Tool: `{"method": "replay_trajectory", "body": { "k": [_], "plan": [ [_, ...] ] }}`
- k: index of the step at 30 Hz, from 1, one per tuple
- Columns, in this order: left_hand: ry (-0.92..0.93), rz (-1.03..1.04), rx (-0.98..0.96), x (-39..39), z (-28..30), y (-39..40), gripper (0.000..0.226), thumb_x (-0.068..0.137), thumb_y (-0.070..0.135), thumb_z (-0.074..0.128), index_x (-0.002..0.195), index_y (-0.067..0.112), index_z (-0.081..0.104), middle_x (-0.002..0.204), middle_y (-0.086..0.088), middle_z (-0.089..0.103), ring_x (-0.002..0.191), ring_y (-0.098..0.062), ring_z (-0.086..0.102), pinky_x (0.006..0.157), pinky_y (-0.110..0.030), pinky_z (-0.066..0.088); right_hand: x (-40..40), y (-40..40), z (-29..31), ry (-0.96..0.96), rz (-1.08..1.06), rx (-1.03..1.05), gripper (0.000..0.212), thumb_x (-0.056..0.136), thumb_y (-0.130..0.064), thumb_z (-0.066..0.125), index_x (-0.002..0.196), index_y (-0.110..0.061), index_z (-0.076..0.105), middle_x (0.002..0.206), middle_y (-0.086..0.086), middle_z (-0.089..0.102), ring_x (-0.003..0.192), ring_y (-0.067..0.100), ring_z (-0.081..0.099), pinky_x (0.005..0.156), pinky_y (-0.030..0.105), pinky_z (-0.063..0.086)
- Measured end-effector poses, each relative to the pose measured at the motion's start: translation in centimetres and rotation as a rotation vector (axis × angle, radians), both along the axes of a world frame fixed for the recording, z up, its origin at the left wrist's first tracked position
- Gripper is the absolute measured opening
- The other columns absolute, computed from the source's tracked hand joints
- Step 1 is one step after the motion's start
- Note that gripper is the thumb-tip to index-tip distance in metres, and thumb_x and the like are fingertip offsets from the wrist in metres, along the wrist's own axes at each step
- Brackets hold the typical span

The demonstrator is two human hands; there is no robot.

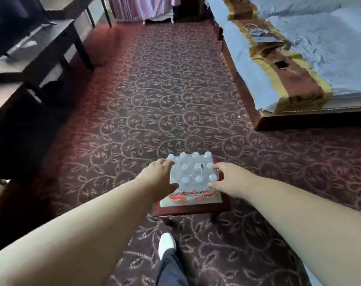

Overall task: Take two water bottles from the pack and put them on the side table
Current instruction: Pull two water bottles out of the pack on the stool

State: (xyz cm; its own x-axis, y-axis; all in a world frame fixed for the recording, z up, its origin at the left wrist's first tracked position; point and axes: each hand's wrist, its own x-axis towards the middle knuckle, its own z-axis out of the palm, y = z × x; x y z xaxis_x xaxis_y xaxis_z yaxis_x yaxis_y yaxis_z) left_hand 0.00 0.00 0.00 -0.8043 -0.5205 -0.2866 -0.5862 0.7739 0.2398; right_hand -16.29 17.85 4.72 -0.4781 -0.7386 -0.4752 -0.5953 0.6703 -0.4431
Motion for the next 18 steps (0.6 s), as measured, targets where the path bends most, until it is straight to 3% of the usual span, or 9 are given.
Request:
{"method": "replay_trajectory", "body": {
  "k": [3, 7, 10, 13, 15, 18],
  "plan": [
    [-0.064, -0.182, -0.054, -3.6, -5.3, -4.4, 0.098, 0.082, 0.061, 0.068, 0.157, 0.015, 0.024, 0.158, -0.008, 0.038, 0.144, -0.029, 0.037, 0.118, -0.042, 0.033, -1.8, -4.8, -3.7, -0.03, -0.005, 0.094, 0.064, 0.082, -0.045, 0.069, 0.137, -0.017, 0.052, 0.139, 0.008, 0.054, 0.12, 0.025, 0.055, 0.096, 0.034, 0.045],
    [-0.171, -0.287, -0.027, -7.3, -12.4, -8.9, 0.113, 0.084, 0.071, 0.058, 0.161, 0.013, 0.001, 0.171, -0.012, 0.009, 0.157, -0.032, 0.005, 0.126, -0.049, 0.009, -3.5, -10.3, -9.1, -0.061, -0.029, 0.213, 0.071, 0.084, -0.052, 0.065, 0.146, -0.025, 0.043, 0.145, 0.007, 0.05, 0.125, 0.026, 0.051, 0.097, 0.032, 0.041],
    [-0.137, -0.313, -0.019, -9.0, -17.4, -10.6, 0.117, 0.082, 0.084, 0.04, 0.158, 0.015, -0.017, 0.172, -0.007, -0.01, 0.156, -0.028, -0.015, 0.123, -0.048, -0.01, -4.2, -13.3, -13.4, -0.075, -0.052, 0.251, 0.068, 0.088, -0.053, 0.059, 0.148, -0.028, 0.038, 0.148, 0.004, 0.048, 0.13, 0.026, 0.048, 0.098, 0.033, 0.04],
    [-0.078, -0.347, -0.003, -9.7, -21.6, -10.9, 0.118, 0.074, 0.091, 0.023, 0.143, 0.019, -0.04, 0.168, -0.004, -0.024, 0.152, -0.026, -0.029, 0.114, -0.044, -0.031, -5.1, -15.9, -17.8, -0.071, -0.131, 0.254, 0.052, 0.094, -0.045, 0.053, 0.142, -0.025, 0.048, 0.141, 0.003, 0.057, 0.126, 0.026, 0.052, 0.094, 0.034, 0.043],
    [-0.029, -0.347, -0.006, -9.6, -23.4, -10.5, 0.118, 0.071, 0.091, 0.02, 0.137, 0.017, -0.045, 0.163, -0.004, -0.03, 0.147, -0.026, -0.035, 0.109, -0.042, -0.038, -5.3, -17.6, -20.2, -0.09, -0.155, 0.29, 0.046, 0.096, -0.042, 0.051, 0.137, -0.02, 0.052, 0.134, 0.007, 0.061, 0.12, 0.028, 0.055, 0.093, 0.035, 0.044],
    [0.023, -0.273, 0.01, -9.7, -24.4, -10.7, 0.123, 0.07, 0.092, 0.023, 0.145, 0.014, -0.035, 0.161, -0.005, -0.027, 0.148, -0.025, -0.034, 0.112, -0.041, -0.035, -5.4, -20.1, -22.8, -0.118, -0.128, 0.378, 0.043, 0.094, -0.041, 0.051, 0.129, -0.016, 0.057, 0.128, 0.01, 0.063, 0.113, 0.03, 0.057, 0.079, 0.034, 0.04]
  ]
}}
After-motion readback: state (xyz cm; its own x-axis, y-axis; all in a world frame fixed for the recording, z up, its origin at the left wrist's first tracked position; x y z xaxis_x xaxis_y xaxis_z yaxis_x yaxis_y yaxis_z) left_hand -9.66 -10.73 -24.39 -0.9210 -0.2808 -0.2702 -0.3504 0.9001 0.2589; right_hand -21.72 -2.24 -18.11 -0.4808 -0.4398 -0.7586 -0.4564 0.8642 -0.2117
